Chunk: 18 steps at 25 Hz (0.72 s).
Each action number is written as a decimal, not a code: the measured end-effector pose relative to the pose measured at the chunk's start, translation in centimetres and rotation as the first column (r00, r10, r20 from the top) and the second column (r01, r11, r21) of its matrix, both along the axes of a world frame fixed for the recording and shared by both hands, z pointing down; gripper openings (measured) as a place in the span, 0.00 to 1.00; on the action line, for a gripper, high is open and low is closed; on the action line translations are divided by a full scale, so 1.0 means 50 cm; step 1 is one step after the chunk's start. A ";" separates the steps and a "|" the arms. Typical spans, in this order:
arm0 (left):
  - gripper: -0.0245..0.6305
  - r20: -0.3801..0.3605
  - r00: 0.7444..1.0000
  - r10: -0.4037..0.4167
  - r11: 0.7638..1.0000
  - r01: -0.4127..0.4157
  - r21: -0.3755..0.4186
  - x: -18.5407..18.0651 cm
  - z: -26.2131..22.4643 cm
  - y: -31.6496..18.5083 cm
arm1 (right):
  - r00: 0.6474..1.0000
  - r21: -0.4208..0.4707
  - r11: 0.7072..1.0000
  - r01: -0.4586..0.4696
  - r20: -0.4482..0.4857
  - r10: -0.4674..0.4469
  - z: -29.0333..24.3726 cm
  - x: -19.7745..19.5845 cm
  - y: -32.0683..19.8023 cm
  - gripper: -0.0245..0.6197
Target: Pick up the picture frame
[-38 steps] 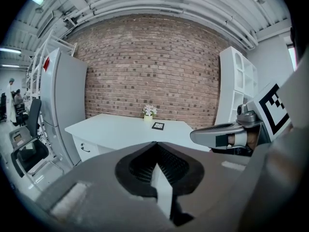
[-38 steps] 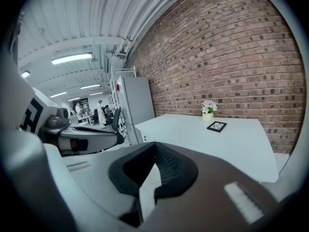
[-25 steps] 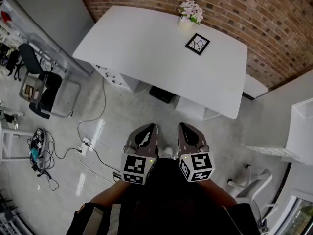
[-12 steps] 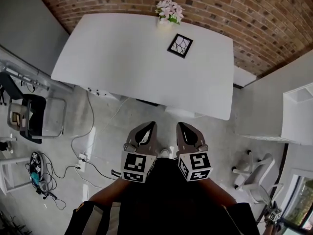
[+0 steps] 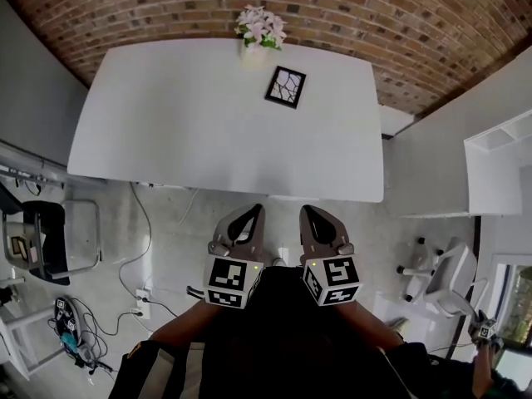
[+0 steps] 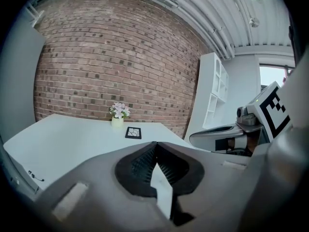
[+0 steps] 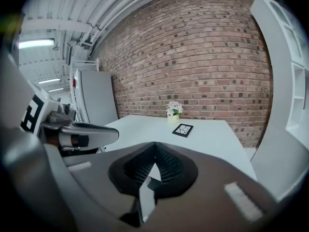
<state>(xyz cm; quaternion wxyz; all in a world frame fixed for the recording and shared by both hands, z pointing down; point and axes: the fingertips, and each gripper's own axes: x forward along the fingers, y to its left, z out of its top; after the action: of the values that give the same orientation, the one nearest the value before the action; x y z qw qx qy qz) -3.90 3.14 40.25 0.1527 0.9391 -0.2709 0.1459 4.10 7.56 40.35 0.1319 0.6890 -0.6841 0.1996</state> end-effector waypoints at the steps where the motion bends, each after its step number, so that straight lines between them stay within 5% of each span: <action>1: 0.03 -0.006 1.000 0.007 1.000 -0.007 -0.003 -0.001 -0.001 -0.006 | 1.000 0.000 1.000 -0.011 -0.003 0.011 -0.001 -0.001 -0.004 0.04; 18: 0.03 -0.013 1.000 0.003 1.000 -0.003 -0.015 -0.031 0.009 -0.094 | 0.999 -0.009 0.999 -0.046 -0.003 0.046 0.011 -0.021 -0.093 0.04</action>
<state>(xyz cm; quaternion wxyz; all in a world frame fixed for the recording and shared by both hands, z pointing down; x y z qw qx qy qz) -5.44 -1.54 40.72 0.1614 0.9393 -0.2673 0.1421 3.07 2.92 40.92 0.1313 0.7041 -0.6671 0.2049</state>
